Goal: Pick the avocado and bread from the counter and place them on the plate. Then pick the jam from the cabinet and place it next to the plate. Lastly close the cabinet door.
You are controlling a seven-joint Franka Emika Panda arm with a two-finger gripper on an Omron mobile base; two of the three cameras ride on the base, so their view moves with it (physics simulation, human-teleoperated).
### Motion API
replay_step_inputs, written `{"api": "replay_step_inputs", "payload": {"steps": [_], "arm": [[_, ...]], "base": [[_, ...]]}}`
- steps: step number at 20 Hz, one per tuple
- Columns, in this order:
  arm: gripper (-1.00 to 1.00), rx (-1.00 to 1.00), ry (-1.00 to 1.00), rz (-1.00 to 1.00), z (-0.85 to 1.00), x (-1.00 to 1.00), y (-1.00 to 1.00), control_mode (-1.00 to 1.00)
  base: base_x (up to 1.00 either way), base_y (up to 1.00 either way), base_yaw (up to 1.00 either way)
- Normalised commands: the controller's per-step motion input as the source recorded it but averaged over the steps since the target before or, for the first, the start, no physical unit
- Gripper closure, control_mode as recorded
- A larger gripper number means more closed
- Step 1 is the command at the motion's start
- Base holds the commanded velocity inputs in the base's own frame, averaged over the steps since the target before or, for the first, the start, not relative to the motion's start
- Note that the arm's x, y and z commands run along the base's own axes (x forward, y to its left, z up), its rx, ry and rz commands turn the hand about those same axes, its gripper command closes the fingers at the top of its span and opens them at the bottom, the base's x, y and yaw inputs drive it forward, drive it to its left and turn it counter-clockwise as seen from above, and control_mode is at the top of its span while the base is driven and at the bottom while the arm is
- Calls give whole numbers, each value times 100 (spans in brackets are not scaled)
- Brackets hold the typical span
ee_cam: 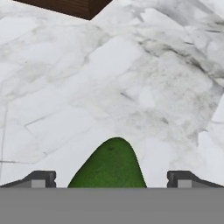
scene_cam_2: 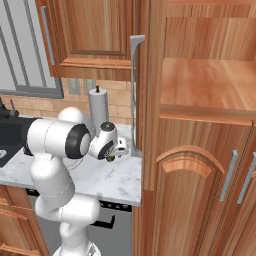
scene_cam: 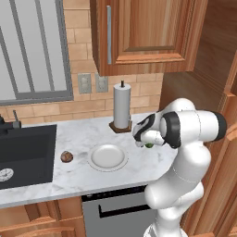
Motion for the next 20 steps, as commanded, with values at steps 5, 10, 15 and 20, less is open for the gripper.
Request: {"api": "replay_step_inputs", "payload": {"steps": [5, 10, 15, 20], "arm": [[-100, 0, 0, 0, -17, 2, 0, -100], [100, -2, 0, 0, -15, 1, 0, -100], [100, -1, -1, 0, -8, 0, 0, -100], [100, 0, -11, 0, 3, -8, 0, -100]], "base": [[0, 0, 0], [0, 0, 0], [0, 0, 0], [0, 0, 0]]}}
